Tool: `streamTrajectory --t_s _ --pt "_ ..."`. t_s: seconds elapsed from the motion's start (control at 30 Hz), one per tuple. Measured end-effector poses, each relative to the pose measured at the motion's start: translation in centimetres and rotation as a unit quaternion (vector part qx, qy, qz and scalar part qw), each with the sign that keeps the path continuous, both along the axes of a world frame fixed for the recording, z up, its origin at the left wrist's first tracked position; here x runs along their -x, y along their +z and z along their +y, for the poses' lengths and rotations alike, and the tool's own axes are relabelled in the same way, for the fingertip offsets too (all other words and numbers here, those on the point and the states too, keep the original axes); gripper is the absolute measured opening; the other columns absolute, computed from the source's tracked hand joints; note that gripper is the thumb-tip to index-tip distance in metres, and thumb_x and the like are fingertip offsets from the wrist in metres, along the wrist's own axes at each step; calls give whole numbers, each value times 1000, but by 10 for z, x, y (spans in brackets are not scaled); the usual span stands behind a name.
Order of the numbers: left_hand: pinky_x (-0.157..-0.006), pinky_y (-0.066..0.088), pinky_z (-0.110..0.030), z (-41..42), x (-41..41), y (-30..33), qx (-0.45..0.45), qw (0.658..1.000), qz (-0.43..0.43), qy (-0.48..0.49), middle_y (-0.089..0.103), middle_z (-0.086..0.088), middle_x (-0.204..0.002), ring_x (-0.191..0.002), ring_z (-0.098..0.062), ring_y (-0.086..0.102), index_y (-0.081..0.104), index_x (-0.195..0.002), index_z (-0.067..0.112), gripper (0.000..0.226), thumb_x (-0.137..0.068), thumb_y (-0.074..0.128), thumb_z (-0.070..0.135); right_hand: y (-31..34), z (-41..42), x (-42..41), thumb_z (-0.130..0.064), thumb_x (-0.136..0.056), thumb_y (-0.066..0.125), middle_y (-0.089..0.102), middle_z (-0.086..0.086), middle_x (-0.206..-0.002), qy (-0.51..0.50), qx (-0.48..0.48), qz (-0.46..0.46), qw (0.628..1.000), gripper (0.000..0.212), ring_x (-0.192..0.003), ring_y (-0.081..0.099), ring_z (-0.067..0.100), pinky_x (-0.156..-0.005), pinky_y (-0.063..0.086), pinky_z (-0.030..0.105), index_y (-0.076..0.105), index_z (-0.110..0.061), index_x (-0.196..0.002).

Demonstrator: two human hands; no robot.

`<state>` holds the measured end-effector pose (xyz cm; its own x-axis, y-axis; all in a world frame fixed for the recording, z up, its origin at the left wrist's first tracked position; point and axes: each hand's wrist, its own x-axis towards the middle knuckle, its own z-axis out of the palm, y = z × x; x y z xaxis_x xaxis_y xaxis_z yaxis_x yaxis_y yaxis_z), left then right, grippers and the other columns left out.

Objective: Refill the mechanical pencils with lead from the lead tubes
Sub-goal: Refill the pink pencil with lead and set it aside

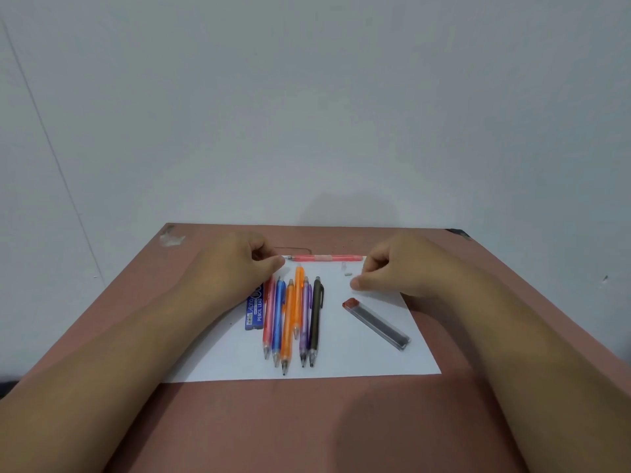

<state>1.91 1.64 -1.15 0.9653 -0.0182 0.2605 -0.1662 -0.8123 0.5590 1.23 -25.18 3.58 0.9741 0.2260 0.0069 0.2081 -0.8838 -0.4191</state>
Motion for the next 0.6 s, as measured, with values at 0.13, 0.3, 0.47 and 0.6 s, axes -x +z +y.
streamTrajectory --t_s 0.13,0.3,0.47,0.6 --pt "-71 62 -31 0 2 1 10 1000 -7 -3 73 18 -77 -71 2 69 69 -85 33 25 -90 64 57 11 -1 14 -63 -65 86 55 -19 -55 18 53 68 996 43 -55 48 2 -57 37 20 69 -23 -70" --pt "-73 62 -34 -2 5 4 22 1000 -11 -15 73 16 -81 -76 -1 70 69 -87 35 21 -91 64 55 11 2 19 -54 -67 88 58 -19 -60 48 94 81 991 37 -55 50 -1 -55 38 17 72 -23 -79" --pt "-75 54 -25 -8 13 9 49 997 -24 -46 70 23 -95 -93 1 65 70 -95 37 17 -91 64 53 8 1 17 -45 -73 84 62 -16 -63 42 32 84 995 29 -58 51 1 -59 42 21 73 -19 -79" --pt "-71 44 -14 -18 24 13 114 989 -23 -93 66 33 -88 -93 15 59 69 -99 45 13 -88 67 51 1 4 13 -41 -77 82 65 -11 -67 48 -81 44 995 28 -64 55 5 -68 47 30 73 -15 -80"
